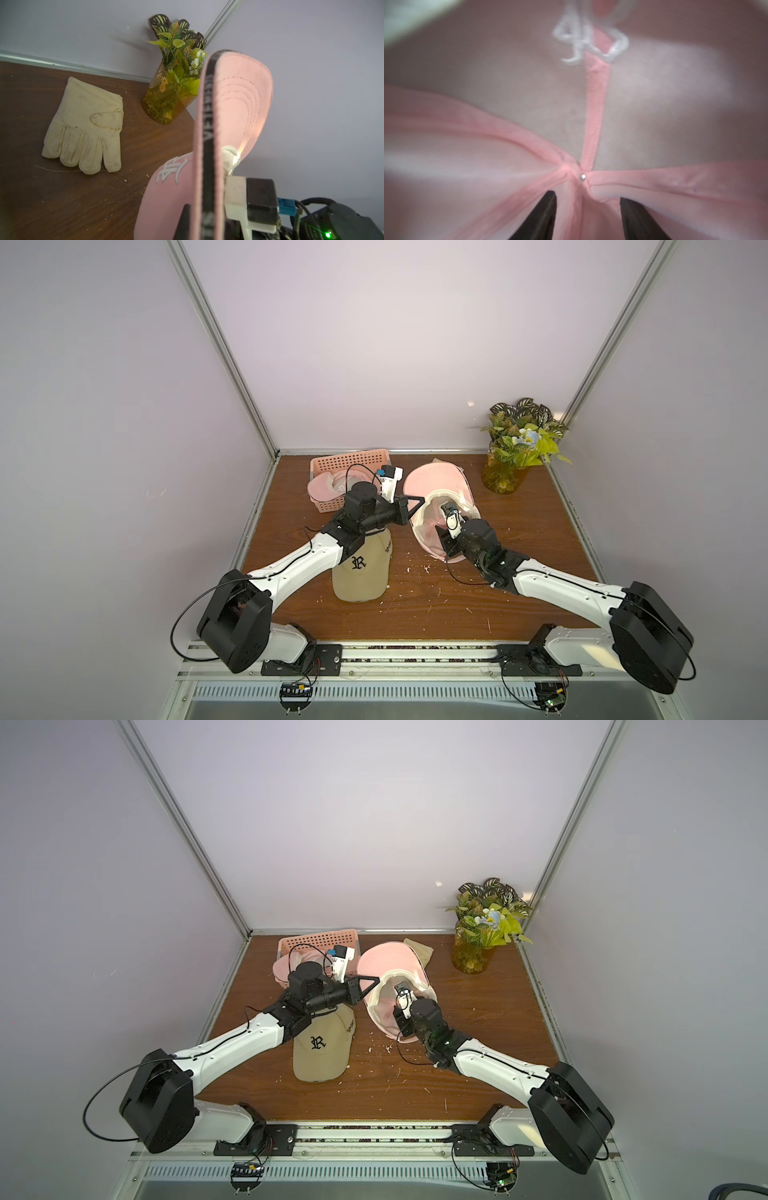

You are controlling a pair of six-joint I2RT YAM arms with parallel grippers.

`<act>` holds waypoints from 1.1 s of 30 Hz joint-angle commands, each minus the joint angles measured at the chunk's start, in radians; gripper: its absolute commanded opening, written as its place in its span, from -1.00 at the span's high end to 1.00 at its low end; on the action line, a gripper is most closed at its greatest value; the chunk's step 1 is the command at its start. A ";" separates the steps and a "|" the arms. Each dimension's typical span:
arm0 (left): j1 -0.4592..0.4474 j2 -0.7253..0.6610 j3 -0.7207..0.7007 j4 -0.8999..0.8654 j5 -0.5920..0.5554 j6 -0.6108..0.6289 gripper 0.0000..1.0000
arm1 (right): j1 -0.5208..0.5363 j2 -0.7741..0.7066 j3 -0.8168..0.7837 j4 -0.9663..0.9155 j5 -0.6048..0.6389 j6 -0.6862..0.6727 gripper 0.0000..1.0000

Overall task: Turn the baseball cap inside out
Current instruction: Turn over the baseball cap.

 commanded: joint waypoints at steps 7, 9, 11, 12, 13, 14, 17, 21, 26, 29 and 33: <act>-0.005 0.036 0.036 0.086 0.099 0.016 1.00 | 0.002 0.069 0.137 -0.018 -0.290 -0.015 0.13; -0.005 0.036 0.038 0.088 0.098 0.013 1.00 | 0.003 0.083 0.138 -0.012 -0.302 -0.003 0.13; -0.005 0.031 0.035 0.083 0.071 0.010 1.00 | 0.003 0.100 0.142 -0.028 -0.303 0.006 0.13; -0.001 0.026 0.033 0.079 0.052 0.007 1.00 | 0.004 0.111 0.146 -0.048 -0.298 0.008 0.12; 0.001 0.018 0.032 0.076 0.034 0.005 1.00 | 0.004 0.122 0.152 -0.075 -0.291 0.009 0.11; 0.004 0.014 0.031 0.070 0.023 0.006 1.00 | 0.003 0.132 0.154 -0.101 -0.283 0.009 0.11; 0.010 -0.011 0.026 0.047 -0.027 0.015 1.00 | 0.003 0.153 0.153 -0.177 -0.244 0.003 0.07; 0.012 -0.034 0.019 0.027 -0.066 0.029 1.00 | 0.003 0.157 0.144 -0.244 -0.150 -0.001 0.05; 0.011 -0.032 0.011 0.022 -0.056 0.040 1.00 | 0.004 0.123 0.151 -0.253 -0.069 0.002 0.03; -0.003 -0.020 0.014 0.009 -0.062 0.058 1.00 | 0.003 0.085 0.155 -0.219 -0.100 -0.003 0.02; -0.029 -0.004 0.028 -0.041 -0.123 0.072 1.00 | 0.004 0.035 0.165 -0.178 -0.102 0.007 0.02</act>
